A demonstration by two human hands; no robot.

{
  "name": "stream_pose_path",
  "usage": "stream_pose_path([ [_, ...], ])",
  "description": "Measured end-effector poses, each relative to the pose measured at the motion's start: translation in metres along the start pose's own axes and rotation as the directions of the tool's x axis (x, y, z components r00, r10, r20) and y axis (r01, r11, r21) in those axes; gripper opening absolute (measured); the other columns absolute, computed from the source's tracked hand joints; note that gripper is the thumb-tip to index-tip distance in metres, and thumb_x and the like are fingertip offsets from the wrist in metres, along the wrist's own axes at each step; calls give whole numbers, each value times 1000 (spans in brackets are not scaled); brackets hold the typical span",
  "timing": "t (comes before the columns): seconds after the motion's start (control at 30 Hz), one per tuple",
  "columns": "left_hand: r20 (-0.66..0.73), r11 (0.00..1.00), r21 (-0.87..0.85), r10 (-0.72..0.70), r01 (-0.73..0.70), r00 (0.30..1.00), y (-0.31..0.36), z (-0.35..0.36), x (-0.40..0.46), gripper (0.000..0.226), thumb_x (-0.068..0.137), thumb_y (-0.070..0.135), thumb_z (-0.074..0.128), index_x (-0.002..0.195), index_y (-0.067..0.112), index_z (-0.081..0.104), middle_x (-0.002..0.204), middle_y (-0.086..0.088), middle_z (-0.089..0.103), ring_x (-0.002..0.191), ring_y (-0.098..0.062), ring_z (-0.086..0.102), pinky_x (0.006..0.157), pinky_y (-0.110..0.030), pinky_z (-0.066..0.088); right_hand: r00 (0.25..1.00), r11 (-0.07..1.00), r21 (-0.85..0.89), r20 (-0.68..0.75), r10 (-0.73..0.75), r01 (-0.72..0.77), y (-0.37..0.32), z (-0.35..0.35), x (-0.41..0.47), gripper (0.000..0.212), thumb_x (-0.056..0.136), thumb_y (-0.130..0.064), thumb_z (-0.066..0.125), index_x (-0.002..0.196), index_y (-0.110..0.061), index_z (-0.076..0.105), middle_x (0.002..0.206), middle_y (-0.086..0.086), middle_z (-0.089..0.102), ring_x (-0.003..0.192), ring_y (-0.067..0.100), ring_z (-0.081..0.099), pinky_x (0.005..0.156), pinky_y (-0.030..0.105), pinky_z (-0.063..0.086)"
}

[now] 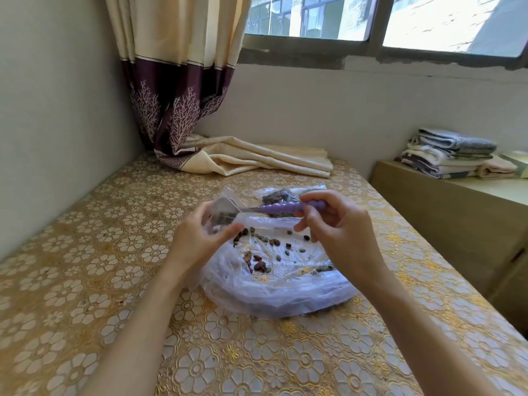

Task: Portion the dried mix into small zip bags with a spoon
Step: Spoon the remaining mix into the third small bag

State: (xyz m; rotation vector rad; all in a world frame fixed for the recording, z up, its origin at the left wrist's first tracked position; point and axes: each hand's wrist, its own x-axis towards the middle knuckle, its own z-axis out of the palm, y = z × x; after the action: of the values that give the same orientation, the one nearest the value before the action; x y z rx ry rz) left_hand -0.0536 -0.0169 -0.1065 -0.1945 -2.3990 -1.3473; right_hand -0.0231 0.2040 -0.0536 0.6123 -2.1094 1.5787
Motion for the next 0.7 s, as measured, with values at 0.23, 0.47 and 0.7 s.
stream_pose_path([
  [0.23,-99,999,-31,4,-7,995,-2,0,3,64,64,59,61,117,28,44,92,21,53,78,1,57,56,-12,44,995,999,31,-97,-6,9,4,-5,2,16,90,-1,55,96,-13,63,75,4,69,63,8,68,54,19,51],
  [0.47,-169,993,-112,15,-35,985,3,-5,0,68,60,72,58,114,33,43,109,11,56,95,-2,56,72,-11,40,945,990,-26,-300,126,-140,26,-24,2,11,93,-11,51,85,-12,59,71,11,66,54,10,62,53,26,47],
  [0.7,-185,994,-97,26,-44,982,2,-5,0,65,63,70,60,112,31,45,116,-2,60,103,-19,60,82,-30,50,932,932,-312,-355,66,-185,40,-39,0,16,90,-15,54,75,-12,57,60,2,59,50,14,51,46,17,38],
])
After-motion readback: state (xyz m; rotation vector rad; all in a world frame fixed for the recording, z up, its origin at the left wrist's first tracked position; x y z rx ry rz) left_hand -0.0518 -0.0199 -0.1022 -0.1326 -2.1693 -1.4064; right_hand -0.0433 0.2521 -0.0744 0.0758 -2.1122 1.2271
